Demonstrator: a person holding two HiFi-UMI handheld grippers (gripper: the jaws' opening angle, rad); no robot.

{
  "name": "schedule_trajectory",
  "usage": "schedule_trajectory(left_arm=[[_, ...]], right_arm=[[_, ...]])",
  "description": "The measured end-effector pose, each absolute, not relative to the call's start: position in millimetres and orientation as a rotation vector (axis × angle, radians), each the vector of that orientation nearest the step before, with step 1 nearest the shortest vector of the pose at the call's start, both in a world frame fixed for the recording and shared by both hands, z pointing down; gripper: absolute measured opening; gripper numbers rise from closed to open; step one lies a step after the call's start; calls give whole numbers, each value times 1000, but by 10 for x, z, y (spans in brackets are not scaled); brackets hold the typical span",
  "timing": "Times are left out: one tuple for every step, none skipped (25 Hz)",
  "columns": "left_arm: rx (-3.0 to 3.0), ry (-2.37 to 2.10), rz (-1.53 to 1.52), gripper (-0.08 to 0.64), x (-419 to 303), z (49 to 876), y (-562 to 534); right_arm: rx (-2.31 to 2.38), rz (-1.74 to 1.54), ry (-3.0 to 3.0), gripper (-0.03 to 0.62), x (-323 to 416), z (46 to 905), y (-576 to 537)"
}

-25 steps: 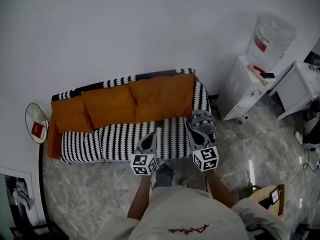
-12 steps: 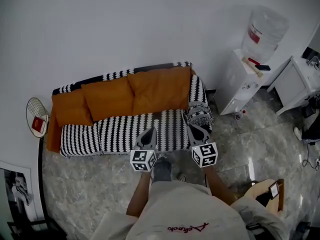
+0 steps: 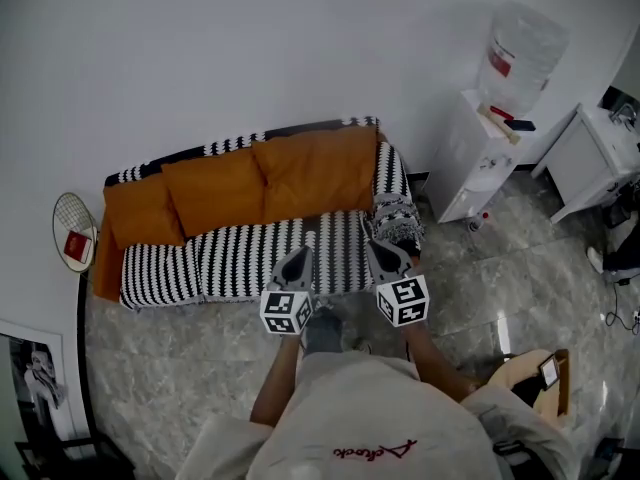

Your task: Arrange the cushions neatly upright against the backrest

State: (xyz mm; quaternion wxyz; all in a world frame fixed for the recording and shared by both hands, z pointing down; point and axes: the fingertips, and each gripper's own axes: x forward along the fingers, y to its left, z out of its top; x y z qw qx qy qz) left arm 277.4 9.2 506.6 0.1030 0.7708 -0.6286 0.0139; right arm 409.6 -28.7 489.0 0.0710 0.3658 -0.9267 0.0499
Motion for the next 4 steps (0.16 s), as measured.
schedule_trajectory(left_arm=[[2275, -1855, 44, 29, 2782, 5075, 94], [2276, -1856, 44, 29, 2784, 5082, 96], [2275, -1858, 44, 29, 2782, 5087, 99], [2275, -1859, 44, 29, 2780, 5092, 103]], right_arm=[[1099, 147, -2788, 26, 4096, 4892, -286], [1099, 145, -2791, 26, 4089, 4891, -283], [1098, 143, -2795, 26, 4078, 4887, -279], [1098, 141, -2799, 26, 4065, 4883, -274]])
